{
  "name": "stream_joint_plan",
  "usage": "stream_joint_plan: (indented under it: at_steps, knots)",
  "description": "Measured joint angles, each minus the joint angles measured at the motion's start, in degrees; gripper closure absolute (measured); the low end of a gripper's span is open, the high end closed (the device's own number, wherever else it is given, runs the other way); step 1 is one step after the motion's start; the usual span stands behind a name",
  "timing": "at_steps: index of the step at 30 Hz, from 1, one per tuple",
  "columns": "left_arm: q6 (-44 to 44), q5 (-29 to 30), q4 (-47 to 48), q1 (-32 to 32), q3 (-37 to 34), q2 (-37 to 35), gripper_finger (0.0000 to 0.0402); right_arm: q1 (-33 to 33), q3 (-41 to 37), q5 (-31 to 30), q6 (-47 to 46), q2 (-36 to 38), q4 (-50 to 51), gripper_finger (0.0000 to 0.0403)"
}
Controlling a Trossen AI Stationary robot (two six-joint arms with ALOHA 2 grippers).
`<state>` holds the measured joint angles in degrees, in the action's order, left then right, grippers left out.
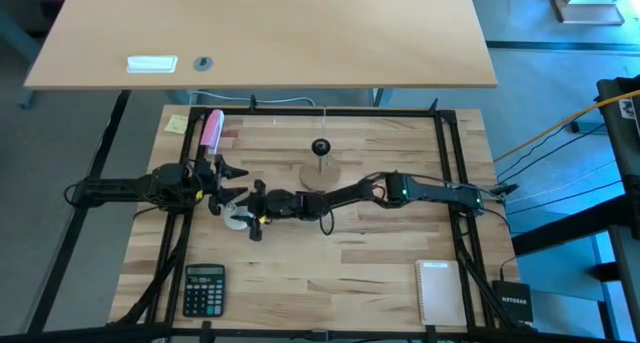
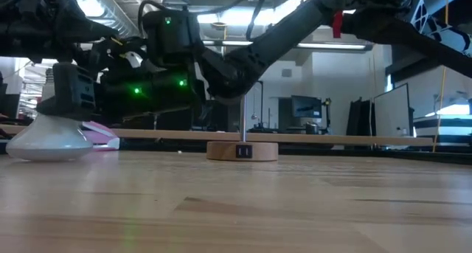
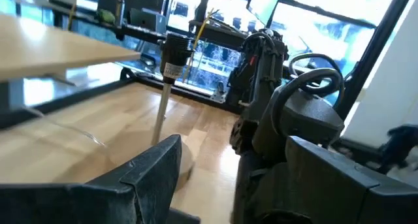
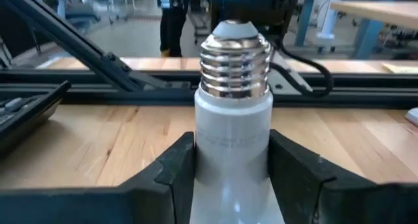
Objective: Screw lightbulb
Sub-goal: Insert the white lightbulb into the brown lamp
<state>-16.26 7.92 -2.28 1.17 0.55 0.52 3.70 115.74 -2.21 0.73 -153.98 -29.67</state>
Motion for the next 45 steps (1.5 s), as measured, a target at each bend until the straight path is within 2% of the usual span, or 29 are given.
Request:
stream_joint_plan:
  at_steps: [4, 9, 14, 18, 23, 28, 31, 37, 41, 45]
  knots:
    - [-2.86, 0.0, -0.17, 0.0, 0.05, -0.01, 0.0137, 0.02, -0.12, 1.78, 4.41, 3.96, 7.3, 0.0243]
    - [-2.79, 0.19, 0.07, 0.0, 1.29, 0.0, 0.0137, 0.34, -0.04, 7.84, 11.58, 11.82, 25.37, 0.0244]
    - [-3.02, 2.81, 2.88, -0.02, 4.46, 0.63, 0.0137, 1.06, -0.11, 6.93, 16.73, 18.45, 42.73, 0.0244]
    - [-8.29, 5.98, 13.41, -0.04, 10.25, 5.98, 0.0137, 1.27, -0.04, 4.01, 19.19, 23.57, 56.45, 0.0244]
    - [-11.7, 5.93, 18.21, -1.26, 18.36, 18.57, 0.0137, 1.16, -0.78, 0.29, 18.76, 25.83, 69.14, 0.0244]
    - [-15.99, 5.77, 26.23, -5.76, 27.15, 34.85, 0.0137, 1.6, -6.57, -2.07, 12.76, 28.18, 75.25, 0.0244]
    - [-17.56, 5.74, 29.33, -8.13, 30.55, 44.14, 0.0137, 2.37, -10.07, -4.76, 10.01, 28.57, 73.92, 0.0244]
    - [-21.15, 5.75, 16.94, -10.41, 31.59, 56.23, 0.0137, 2.28, -11.94, -9.69, 8.15, 29.03, 69.6, 0.0244]
    - [-25.86, 6.03, 13.16, -10.59, 31.57, 61.03, 0.0137, 2.23, -12.01, -12.58, 8.33, 29.13, 68.66, 0.0244]
    - [-29.32, 7.95, 8.14, -10.38, 31.55, 64.58, 0.0137, 2.27, -12.01, -12.68, 8.48, 29.21, 68.17, 0.0244]
